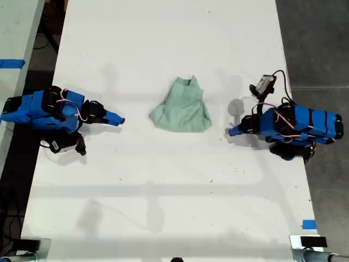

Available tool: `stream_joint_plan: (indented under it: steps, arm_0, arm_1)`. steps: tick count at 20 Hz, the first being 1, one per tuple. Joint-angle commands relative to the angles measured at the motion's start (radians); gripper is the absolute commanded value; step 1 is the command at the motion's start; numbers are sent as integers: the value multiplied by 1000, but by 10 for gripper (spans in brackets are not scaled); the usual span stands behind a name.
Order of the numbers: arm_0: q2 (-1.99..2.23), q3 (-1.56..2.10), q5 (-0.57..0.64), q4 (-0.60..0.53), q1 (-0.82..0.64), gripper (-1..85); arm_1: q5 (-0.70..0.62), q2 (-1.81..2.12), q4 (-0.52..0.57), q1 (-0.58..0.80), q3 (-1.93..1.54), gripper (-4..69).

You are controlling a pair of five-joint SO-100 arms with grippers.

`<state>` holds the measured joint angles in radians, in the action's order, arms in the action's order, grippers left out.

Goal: Fold t shirt

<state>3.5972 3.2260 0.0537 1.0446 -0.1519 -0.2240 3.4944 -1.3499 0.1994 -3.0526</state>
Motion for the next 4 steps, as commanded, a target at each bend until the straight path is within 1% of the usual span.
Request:
stream_joint_plan:
  steps: [1, 4]
  arm_0:
    - [6, 0, 6, 2, -14, 102]
    - [6, 0, 6, 2, -14, 102]
  arm_1:
    - [-14, 14, -2, -3, -46, 38]
    - [-14, 14, -2, -3, -46, 38]
